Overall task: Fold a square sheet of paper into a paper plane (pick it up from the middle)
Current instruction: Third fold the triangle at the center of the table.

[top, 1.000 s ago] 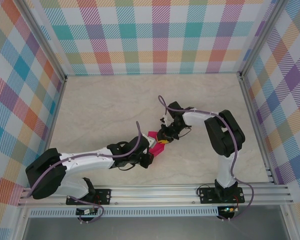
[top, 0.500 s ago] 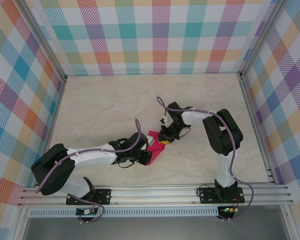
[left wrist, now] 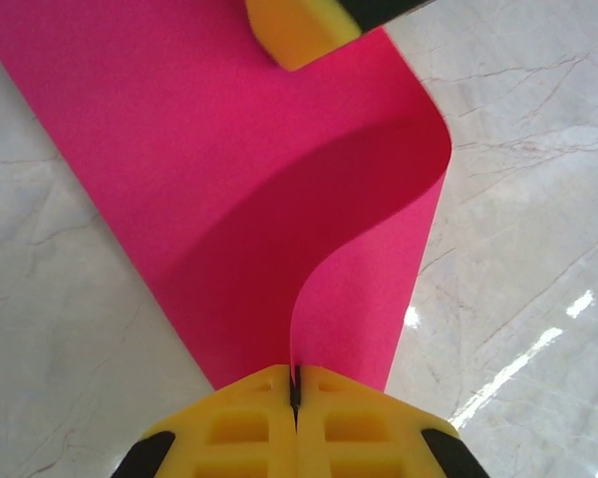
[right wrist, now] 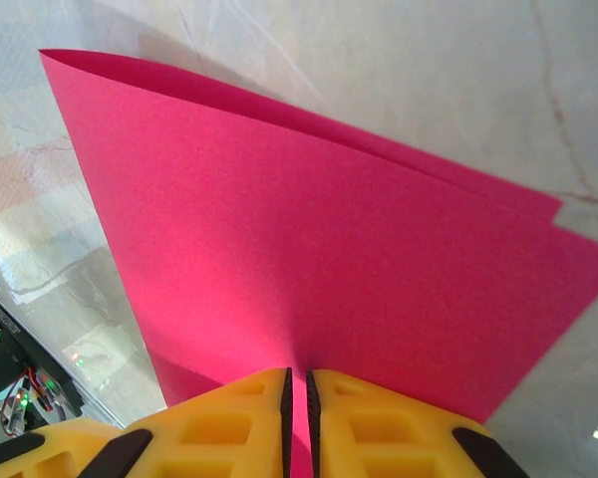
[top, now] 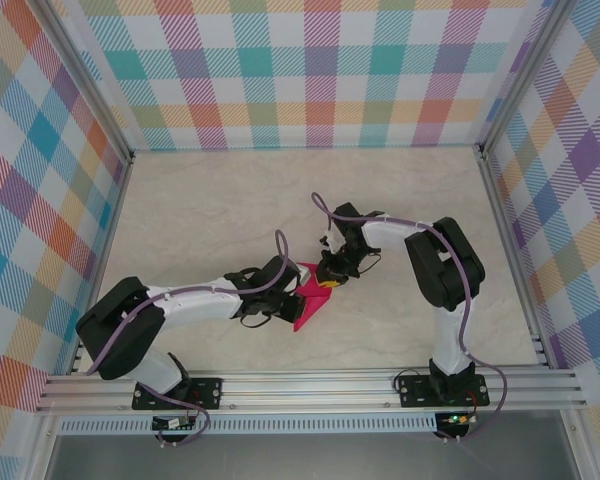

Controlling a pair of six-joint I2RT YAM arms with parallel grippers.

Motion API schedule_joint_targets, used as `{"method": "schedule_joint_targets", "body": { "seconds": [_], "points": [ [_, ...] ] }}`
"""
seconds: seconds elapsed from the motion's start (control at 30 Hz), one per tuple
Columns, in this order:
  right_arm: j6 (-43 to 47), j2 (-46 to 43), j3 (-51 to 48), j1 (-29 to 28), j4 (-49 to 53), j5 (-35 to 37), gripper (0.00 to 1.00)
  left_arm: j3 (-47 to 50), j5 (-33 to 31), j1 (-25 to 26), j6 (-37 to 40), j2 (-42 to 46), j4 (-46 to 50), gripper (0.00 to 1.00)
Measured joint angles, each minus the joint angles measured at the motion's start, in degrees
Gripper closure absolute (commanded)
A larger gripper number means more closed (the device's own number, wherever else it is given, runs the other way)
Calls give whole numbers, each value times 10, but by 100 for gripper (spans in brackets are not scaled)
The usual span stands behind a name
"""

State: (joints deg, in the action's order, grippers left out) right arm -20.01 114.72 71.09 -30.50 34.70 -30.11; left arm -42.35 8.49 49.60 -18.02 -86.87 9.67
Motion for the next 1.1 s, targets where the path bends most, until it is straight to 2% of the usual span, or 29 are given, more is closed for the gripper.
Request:
{"method": "schedule_joint_targets", "body": {
  "seconds": [0.8,1.1],
  "points": [
    [12,0,6,0,8,12,85,-14,-31,-11,31,-10,16,100],
    [12,0,6,0,8,12,85,-23,-37,-11,40,-47,21,100]
  ]
}}
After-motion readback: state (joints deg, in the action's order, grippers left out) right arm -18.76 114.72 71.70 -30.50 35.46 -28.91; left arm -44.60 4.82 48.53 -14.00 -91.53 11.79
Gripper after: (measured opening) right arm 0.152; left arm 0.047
